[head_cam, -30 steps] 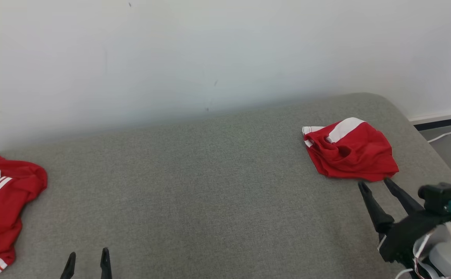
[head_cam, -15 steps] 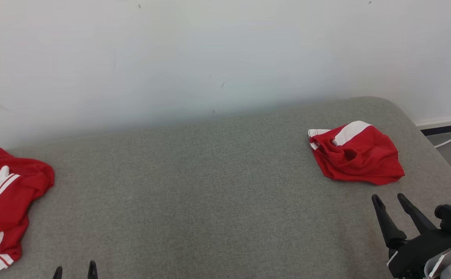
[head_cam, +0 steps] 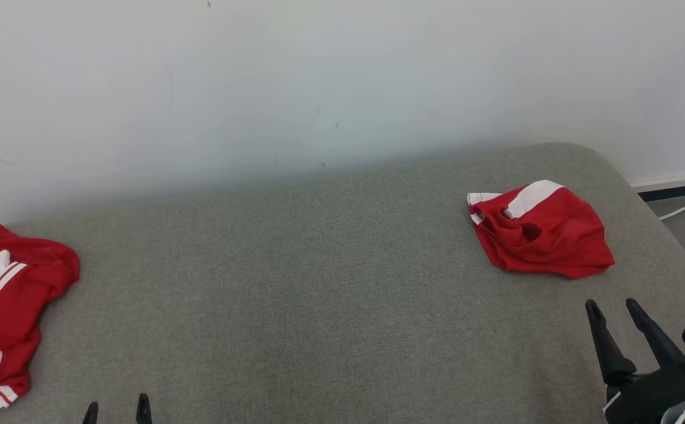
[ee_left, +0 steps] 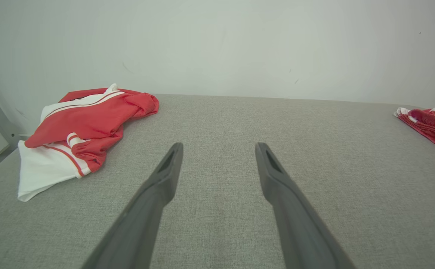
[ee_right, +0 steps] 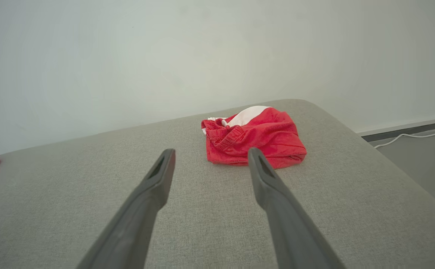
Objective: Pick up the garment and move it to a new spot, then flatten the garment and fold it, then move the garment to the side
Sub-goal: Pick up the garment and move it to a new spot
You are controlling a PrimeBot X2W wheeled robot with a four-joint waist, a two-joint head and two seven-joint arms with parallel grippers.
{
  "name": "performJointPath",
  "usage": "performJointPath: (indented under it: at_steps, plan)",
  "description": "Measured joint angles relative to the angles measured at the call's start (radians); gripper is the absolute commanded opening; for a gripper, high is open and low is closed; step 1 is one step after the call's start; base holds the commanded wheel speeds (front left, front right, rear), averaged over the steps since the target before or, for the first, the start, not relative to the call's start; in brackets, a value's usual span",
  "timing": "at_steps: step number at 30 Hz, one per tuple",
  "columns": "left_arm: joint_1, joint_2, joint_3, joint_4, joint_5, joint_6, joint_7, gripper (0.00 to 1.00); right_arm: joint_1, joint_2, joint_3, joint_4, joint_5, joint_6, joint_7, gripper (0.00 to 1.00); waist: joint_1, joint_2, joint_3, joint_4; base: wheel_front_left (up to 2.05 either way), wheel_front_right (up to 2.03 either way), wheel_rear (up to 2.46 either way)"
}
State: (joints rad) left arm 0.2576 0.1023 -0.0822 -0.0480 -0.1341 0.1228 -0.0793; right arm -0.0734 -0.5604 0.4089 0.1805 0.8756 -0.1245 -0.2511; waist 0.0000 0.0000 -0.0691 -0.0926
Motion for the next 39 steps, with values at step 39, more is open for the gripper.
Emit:
performJointPath:
  at_steps: [39]
  plan:
    - [-0.081,0.058,-0.049,0.010,0.059,-0.026,0.088,1.00,0.083,0.062,-0.048,-0.031,-0.095,0.001,-0.004,1.00,0.0000,0.0000,-0.006,0.389,0.00,0.00,0.00]
